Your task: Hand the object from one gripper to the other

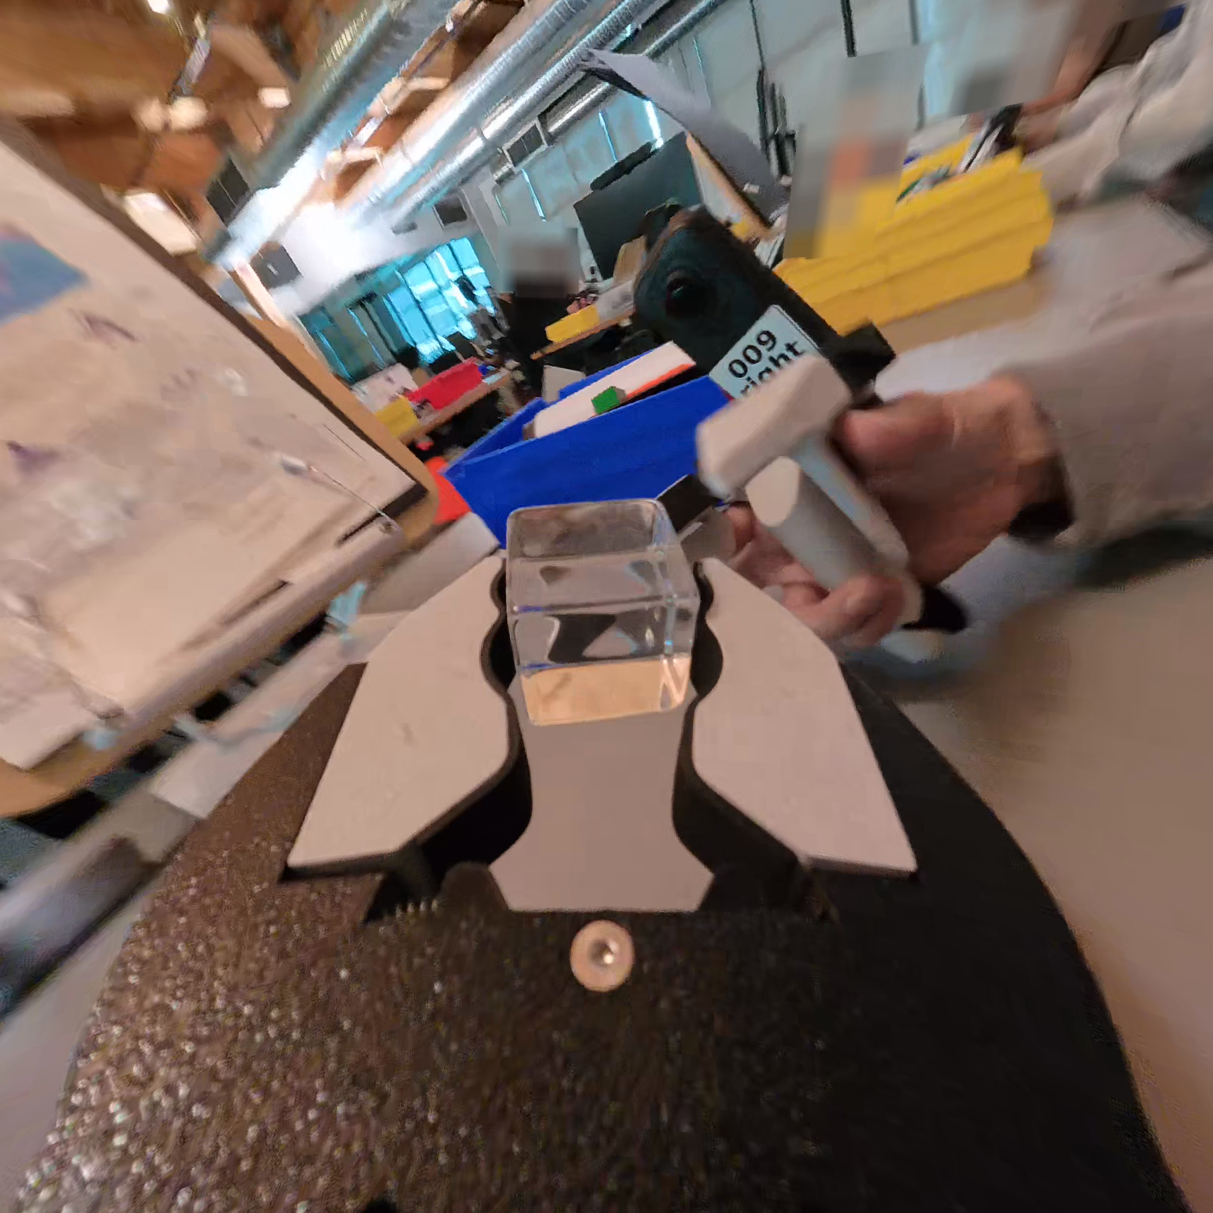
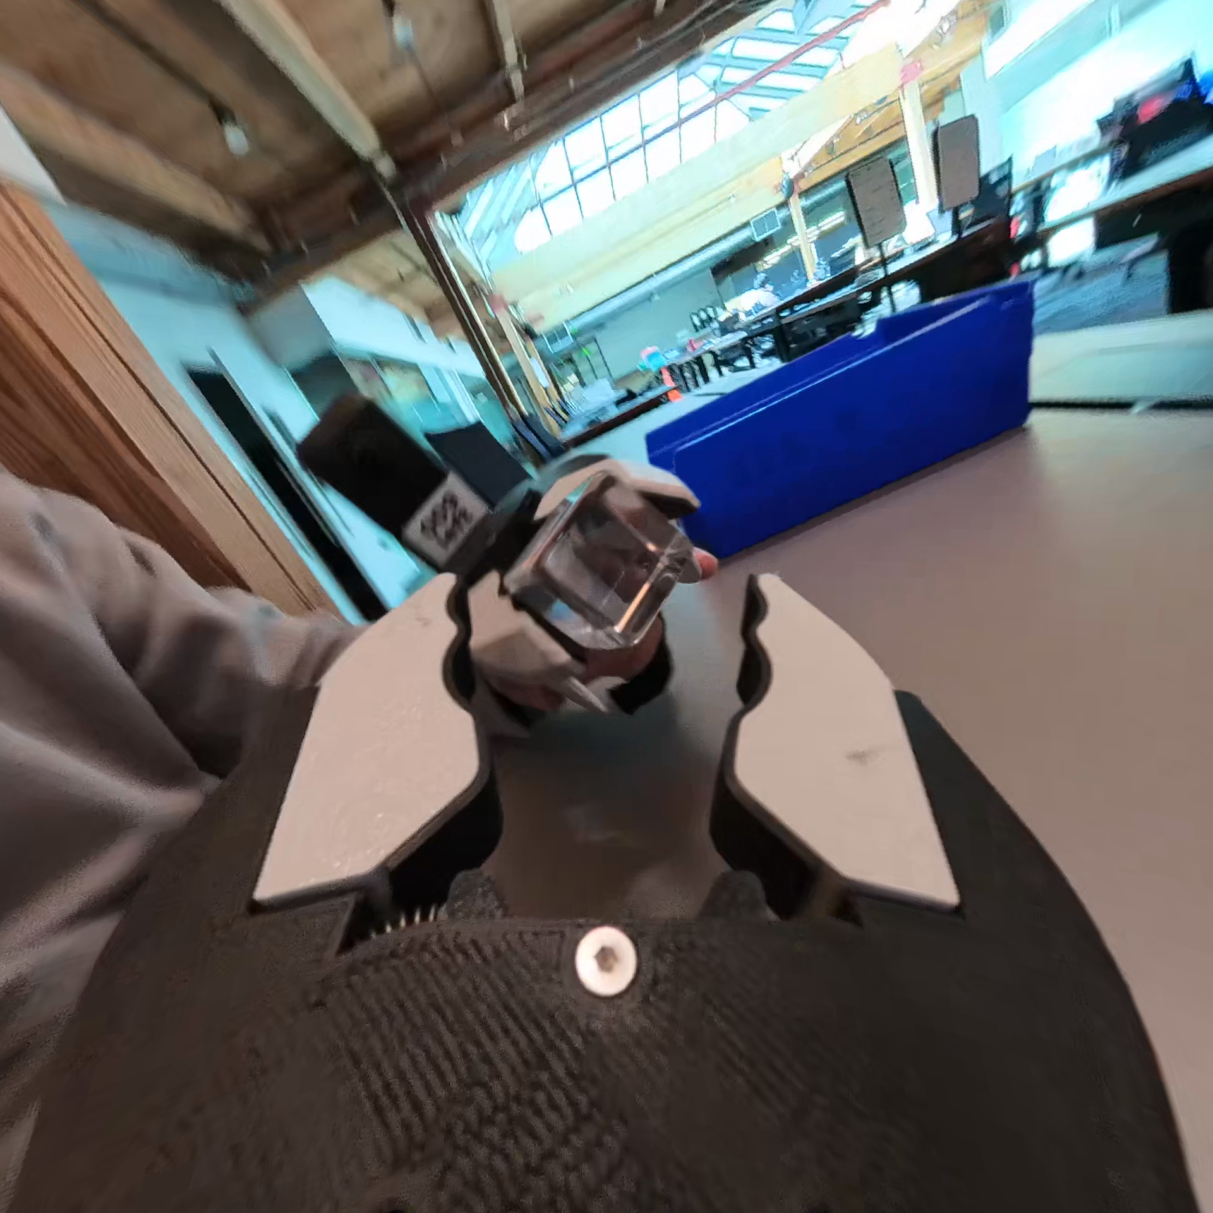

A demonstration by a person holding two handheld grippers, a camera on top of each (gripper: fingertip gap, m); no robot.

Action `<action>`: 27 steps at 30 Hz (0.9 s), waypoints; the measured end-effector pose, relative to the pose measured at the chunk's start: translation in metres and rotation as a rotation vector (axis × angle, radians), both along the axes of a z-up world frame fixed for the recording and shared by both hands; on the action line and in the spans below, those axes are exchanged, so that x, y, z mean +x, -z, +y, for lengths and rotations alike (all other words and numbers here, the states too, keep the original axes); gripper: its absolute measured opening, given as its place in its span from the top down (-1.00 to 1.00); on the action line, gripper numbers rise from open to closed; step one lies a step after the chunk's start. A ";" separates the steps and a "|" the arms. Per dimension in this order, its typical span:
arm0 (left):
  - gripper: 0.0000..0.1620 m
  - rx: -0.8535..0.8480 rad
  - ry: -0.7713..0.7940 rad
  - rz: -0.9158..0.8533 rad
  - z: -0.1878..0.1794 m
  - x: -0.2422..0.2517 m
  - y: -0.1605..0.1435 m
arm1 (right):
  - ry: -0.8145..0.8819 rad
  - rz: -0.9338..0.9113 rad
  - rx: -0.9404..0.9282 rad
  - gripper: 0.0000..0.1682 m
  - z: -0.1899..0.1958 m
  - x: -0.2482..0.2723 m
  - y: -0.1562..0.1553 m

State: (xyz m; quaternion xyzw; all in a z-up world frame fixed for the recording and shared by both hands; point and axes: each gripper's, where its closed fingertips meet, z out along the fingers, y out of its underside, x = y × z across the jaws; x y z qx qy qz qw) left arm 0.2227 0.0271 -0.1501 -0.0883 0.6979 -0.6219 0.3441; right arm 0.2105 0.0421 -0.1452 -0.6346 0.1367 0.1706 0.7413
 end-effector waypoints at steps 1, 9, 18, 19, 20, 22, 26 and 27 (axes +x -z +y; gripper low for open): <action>0.37 -0.051 0.039 0.088 0.001 -0.001 -0.001 | 0.017 -0.114 -0.034 -0.04 0.000 -0.003 0.001; 0.38 -0.387 0.529 0.913 0.006 -0.024 -0.009 | 0.449 -1.423 -0.476 -0.18 -0.012 0.009 0.008; 0.37 -0.122 0.738 1.048 -0.018 -0.070 0.022 | 0.265 -1.542 -0.358 -0.13 0.011 -0.039 0.019; 0.37 -0.123 0.766 1.056 -0.020 -0.073 0.022 | 0.247 -1.507 -0.336 -0.12 0.013 -0.043 0.018; 0.38 -0.126 0.792 1.066 -0.022 -0.077 0.022 | 0.228 -1.469 -0.317 -0.07 0.015 -0.047 0.018; 0.38 -0.133 0.839 1.085 -0.025 -0.083 0.020 | 0.194 -1.443 -0.294 0.07 0.018 -0.054 0.021; 0.38 -0.128 0.911 1.096 -0.029 -0.094 0.018 | 0.140 -1.430 -0.242 0.36 0.020 -0.066 0.023; 0.37 -0.148 0.909 1.098 -0.028 -0.092 0.017 | 0.139 -1.394 -0.268 0.38 0.021 -0.064 0.023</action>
